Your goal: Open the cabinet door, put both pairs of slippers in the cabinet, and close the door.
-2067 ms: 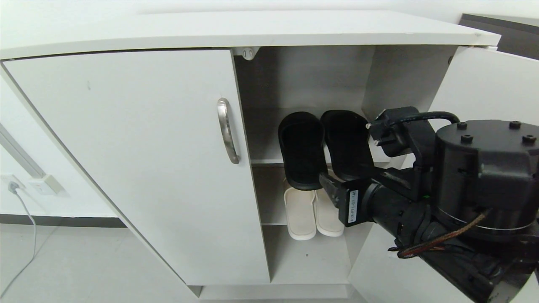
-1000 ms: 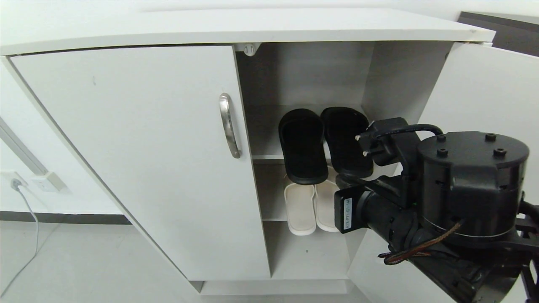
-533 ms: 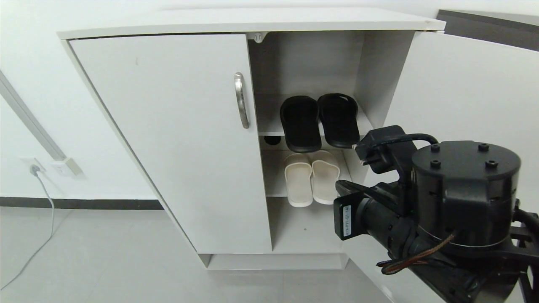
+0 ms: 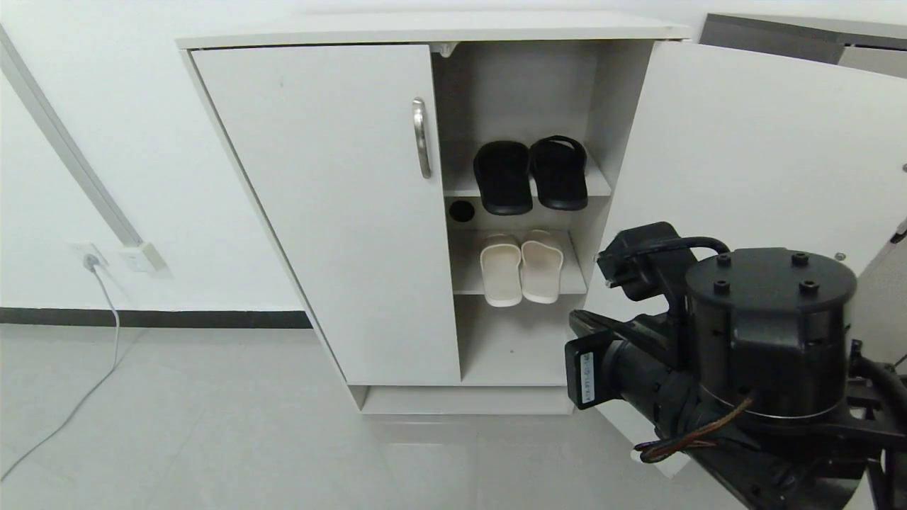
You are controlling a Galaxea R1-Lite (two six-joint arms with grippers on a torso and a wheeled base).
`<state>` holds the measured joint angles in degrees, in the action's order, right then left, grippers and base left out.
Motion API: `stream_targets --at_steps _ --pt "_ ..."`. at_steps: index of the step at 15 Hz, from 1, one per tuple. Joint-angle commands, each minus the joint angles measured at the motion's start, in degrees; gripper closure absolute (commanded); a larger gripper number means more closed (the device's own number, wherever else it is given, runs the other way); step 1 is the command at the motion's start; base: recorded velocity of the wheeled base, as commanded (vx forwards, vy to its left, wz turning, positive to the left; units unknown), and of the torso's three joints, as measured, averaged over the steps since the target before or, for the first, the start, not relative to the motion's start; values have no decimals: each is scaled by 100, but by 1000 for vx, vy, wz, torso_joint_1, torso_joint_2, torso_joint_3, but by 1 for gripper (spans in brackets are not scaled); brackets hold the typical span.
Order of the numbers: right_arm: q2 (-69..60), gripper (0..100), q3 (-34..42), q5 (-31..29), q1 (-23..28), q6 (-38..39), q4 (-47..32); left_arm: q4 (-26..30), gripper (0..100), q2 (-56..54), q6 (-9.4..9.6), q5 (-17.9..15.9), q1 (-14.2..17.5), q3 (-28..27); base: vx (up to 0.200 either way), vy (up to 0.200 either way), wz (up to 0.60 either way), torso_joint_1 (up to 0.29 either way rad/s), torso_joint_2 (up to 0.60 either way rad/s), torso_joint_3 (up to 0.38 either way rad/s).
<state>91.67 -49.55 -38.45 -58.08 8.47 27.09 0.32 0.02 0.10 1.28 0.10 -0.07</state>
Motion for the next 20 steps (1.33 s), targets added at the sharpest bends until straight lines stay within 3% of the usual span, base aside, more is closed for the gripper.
stream_targets --at_steps 1,20 --pt "70 100 25 4 42 -3 7 3 100 -2 -1 4 -1 -1 0 0 0 0 0 0" --pt "158 100 25 -5 121 -3 25 -5 100 6 -10 13 -1 -1 0 0 0 0 -9 -10"
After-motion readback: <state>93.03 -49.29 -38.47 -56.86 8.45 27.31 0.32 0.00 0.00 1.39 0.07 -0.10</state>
